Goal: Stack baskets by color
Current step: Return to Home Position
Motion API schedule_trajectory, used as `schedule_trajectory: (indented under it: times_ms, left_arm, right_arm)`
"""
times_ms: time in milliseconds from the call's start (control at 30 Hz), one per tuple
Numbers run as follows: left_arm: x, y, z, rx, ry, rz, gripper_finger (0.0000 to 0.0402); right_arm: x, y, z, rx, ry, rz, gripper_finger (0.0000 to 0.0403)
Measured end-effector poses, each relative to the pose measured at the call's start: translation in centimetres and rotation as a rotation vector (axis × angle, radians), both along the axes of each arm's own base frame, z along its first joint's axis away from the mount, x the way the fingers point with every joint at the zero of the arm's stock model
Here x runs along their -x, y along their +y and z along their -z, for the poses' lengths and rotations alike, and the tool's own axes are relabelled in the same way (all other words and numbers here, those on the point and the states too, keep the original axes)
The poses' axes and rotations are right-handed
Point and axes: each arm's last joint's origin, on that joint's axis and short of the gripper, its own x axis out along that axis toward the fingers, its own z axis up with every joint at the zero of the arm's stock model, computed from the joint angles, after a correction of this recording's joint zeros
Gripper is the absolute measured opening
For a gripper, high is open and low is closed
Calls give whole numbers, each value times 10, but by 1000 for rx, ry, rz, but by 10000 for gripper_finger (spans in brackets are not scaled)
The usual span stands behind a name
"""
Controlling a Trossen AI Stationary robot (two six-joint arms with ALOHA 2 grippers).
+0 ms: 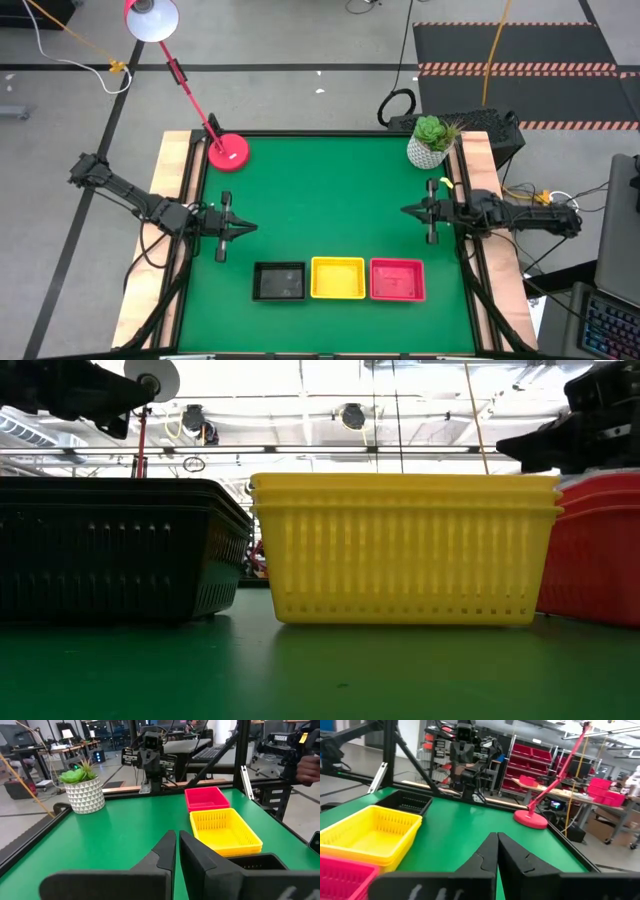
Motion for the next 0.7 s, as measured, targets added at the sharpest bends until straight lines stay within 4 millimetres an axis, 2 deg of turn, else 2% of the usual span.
schedule_trajectory:
  times_ms: [467,700]
  left_arm:
    - [0,0,1,-7,13,0,26]
    - [6,4,10,-32,106,-38,26]
  right_arm:
    - [0,-3,1,8,10,29,0]
    - [0,-3,1,-2,12,30,0]
